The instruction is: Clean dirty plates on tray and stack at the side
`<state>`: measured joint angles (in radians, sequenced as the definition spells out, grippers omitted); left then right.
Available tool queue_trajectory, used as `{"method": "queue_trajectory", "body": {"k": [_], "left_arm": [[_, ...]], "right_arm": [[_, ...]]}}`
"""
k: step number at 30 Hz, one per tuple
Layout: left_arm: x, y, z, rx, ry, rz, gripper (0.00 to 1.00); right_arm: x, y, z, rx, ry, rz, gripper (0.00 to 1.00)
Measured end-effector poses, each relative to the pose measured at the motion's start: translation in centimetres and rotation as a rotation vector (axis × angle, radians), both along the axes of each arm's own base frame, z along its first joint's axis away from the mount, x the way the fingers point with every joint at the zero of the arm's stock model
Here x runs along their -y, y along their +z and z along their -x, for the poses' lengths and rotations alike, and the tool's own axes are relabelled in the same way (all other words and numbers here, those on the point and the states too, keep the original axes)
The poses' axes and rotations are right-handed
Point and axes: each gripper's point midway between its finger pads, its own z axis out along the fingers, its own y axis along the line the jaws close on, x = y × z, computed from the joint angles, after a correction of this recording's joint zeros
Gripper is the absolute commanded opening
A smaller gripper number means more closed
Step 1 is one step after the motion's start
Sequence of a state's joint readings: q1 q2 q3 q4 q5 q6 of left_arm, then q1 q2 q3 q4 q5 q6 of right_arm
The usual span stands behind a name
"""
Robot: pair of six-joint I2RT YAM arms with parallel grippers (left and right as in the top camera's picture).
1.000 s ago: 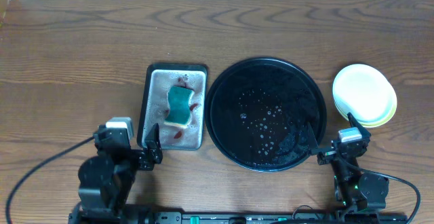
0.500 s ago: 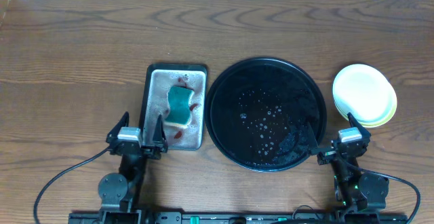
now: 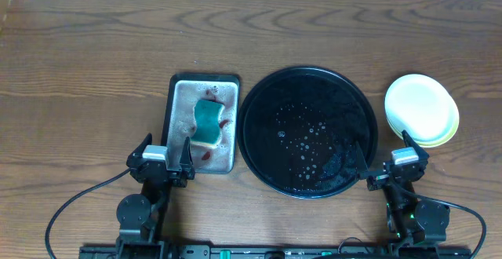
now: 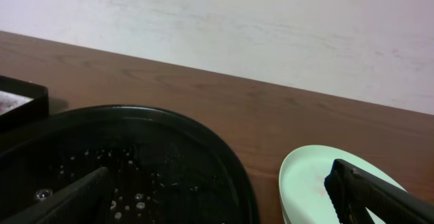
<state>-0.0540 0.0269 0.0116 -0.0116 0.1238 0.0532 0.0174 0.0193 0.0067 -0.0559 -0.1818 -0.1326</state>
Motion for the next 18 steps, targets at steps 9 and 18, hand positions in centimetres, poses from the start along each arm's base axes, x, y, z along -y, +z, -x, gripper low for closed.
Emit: {"method": "queue_trajectory", "body": {"k": [9,18], "left_arm": [[0.00,-0.22,-0.03,-0.010,0.000,-0.001,0.84],[0.00,-0.22,-0.03,-0.010,0.000,-0.001,0.84]], "right_arm": [[0.00,0.00,0.00,0.000,0.000,0.000,0.99],[0.00,0.00,0.00,0.000,0.000,0.000,0.99]]}}
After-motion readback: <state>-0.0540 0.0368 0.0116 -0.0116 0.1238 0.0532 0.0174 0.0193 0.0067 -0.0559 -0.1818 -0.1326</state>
